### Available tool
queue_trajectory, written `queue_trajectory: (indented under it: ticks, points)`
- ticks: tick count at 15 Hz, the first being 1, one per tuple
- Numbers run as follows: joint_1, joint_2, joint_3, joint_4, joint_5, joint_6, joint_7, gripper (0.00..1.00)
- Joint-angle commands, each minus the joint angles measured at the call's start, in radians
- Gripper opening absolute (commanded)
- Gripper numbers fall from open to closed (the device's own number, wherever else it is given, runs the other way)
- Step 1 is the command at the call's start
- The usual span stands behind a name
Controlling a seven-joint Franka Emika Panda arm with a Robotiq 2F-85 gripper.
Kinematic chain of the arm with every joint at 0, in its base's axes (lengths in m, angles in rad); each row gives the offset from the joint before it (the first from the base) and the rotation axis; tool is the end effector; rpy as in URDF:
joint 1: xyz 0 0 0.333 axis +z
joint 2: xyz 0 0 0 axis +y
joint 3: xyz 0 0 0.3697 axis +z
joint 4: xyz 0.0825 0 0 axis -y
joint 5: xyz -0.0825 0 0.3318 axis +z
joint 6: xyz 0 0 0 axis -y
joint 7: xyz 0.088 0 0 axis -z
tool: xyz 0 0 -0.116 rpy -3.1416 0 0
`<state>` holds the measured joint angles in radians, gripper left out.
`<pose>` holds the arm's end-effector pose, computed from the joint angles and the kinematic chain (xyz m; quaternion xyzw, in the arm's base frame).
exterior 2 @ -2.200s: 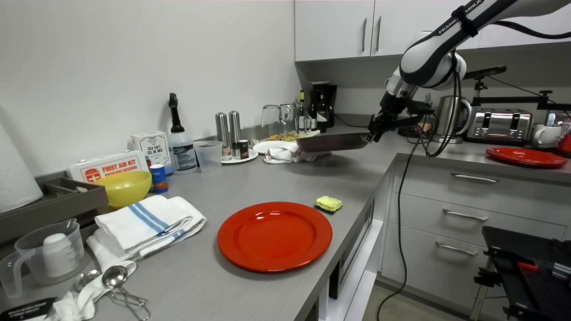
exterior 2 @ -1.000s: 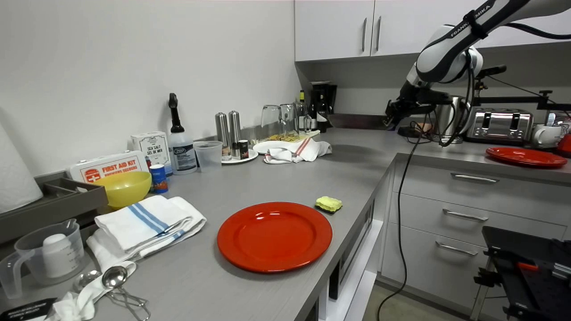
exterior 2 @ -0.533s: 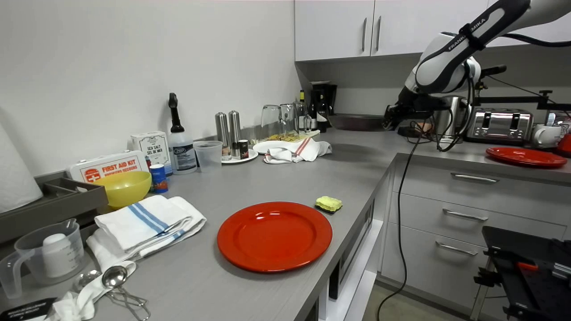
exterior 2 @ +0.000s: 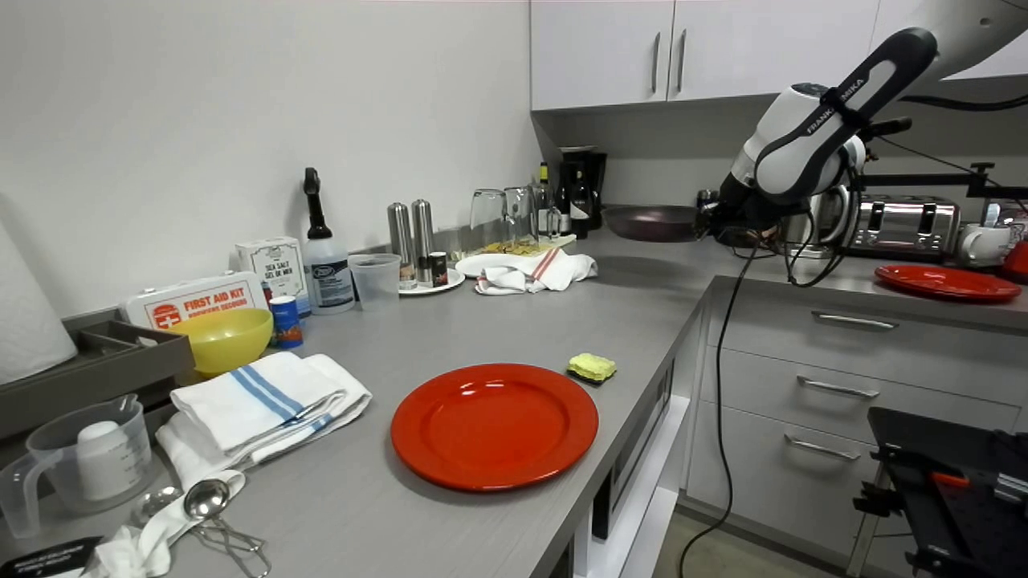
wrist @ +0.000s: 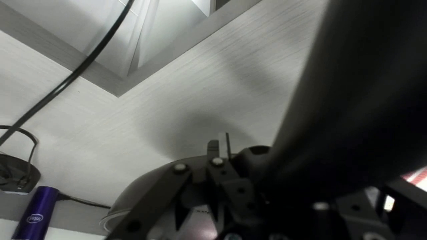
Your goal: Move the pan to the right and the left twice, then move it to the right on the counter
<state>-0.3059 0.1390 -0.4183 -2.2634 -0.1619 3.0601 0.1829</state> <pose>0.4308 -0.3516 0.4651 0.8821 -0.3356 0.2979 0.1435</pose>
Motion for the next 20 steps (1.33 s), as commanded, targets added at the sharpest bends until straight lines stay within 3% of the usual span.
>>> queue_trajectory:
  ticks: [1,6,10,20]
  points:
    - [0.045,-0.003,-0.079,0.03,-0.097,0.054,0.1,0.22]
    - [0.081,-0.006,-0.117,0.029,-0.101,0.03,0.184,0.22]
    - [0.079,-0.028,-0.077,0.007,-0.037,-0.024,0.206,0.22]
    - [0.079,-0.018,-0.057,0.01,-0.017,-0.065,0.251,0.22]
